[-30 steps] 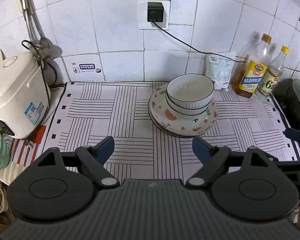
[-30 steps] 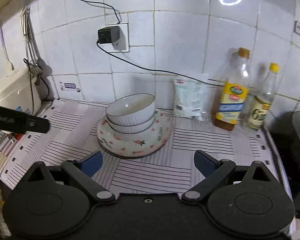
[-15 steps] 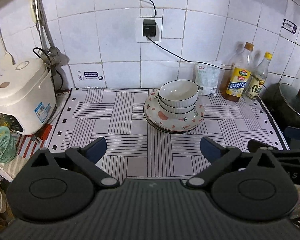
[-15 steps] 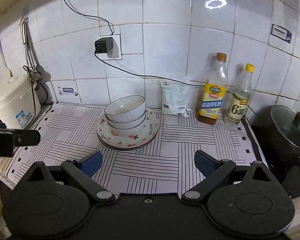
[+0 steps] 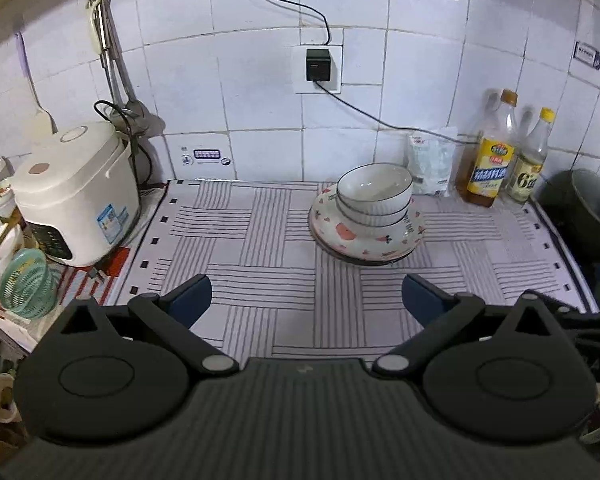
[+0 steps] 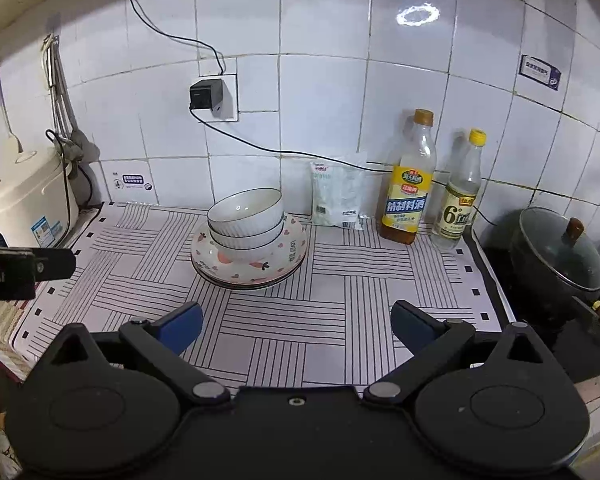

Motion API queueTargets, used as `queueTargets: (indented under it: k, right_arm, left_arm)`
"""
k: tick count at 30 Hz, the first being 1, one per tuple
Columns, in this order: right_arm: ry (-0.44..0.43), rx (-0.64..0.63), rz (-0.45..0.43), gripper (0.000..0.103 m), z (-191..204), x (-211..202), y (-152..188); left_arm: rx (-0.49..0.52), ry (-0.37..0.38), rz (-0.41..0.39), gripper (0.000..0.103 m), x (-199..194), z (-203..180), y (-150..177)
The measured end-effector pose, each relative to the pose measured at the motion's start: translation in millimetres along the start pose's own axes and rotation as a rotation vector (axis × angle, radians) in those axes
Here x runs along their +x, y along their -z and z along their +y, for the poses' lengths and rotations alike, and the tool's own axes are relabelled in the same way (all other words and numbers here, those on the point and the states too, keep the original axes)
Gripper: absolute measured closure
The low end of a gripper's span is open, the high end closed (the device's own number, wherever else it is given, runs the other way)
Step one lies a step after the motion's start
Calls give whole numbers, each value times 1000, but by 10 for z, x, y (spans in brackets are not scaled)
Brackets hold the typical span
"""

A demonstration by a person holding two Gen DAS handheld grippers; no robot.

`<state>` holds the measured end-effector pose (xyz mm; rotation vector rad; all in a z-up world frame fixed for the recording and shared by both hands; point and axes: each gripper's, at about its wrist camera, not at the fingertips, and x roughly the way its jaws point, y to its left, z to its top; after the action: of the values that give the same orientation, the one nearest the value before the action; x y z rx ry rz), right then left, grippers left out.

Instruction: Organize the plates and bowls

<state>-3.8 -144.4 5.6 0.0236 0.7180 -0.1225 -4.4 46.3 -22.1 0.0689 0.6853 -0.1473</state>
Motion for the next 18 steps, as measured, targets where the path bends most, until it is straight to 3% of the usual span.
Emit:
queueTargets:
  k: [18]
  right_arm:
    - [49, 7, 25, 2, 72, -24, 159]
  left_arm:
    - [35, -39, -67, 0, -65, -28, 168]
